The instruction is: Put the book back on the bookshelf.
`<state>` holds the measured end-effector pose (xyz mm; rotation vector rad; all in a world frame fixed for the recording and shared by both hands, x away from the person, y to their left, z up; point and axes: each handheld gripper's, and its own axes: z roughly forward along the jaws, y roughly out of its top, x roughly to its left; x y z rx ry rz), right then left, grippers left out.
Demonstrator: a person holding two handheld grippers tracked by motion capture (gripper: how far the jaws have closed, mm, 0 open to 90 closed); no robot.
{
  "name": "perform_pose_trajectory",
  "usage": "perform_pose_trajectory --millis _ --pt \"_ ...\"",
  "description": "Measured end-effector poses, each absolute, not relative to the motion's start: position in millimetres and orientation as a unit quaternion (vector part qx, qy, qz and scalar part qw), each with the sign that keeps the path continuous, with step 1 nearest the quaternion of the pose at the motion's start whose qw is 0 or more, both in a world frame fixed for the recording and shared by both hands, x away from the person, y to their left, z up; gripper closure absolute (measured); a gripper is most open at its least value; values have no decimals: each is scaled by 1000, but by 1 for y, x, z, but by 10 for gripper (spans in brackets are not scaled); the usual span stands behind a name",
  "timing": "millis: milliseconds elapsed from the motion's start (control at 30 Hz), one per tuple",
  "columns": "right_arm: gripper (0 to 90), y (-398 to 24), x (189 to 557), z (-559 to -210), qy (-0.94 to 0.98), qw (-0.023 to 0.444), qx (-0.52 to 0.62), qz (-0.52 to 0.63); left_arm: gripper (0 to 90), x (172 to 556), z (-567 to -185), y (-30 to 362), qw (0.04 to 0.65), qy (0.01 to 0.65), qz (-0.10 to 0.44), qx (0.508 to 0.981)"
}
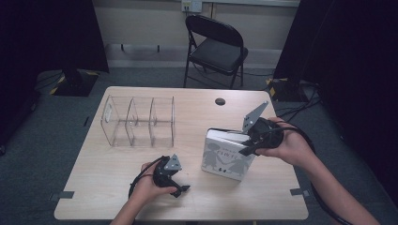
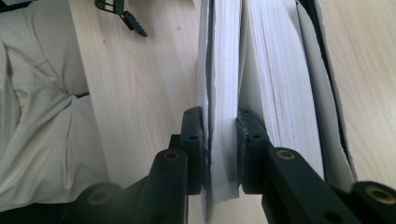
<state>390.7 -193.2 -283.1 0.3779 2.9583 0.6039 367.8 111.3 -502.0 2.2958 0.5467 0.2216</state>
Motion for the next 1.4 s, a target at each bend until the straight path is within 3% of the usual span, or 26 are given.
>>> perform_pose_trajectory --millis 367,500,567,633,667,733,800,867,1400 --pt "676 -196 391 -285 970 73 124 198 0 367 -503 107 385 230 87 890" --pt "651 -200 394 -287 966 75 134 207 2 369 -496 104 342 231 80 907" --pt "646 -201 394 -288 965 76 138 208 54 371 -490 102 326 237 78 912" --pt "639 -203 395 -289 964 78 136 214 226 374 -484 102 328 239 69 911" --pt "633 -203 395 -289 964 78 137 215 234 375 -482 103 328 238 64 912" --pt "630 -203 395 -289 963 78 138 216 122 377 -475 101 336 247 57 907" --pt "624 -203 395 -289 963 77 141 216 211 380 -467 99 325 237 56 914" --pt "605 -203 396 -290 963 78 140 218 155 381 -462 97 321 238 54 915" --pt "573 -212 394 -284 959 77 151 229 196 398 -418 75 280 222 52 933"
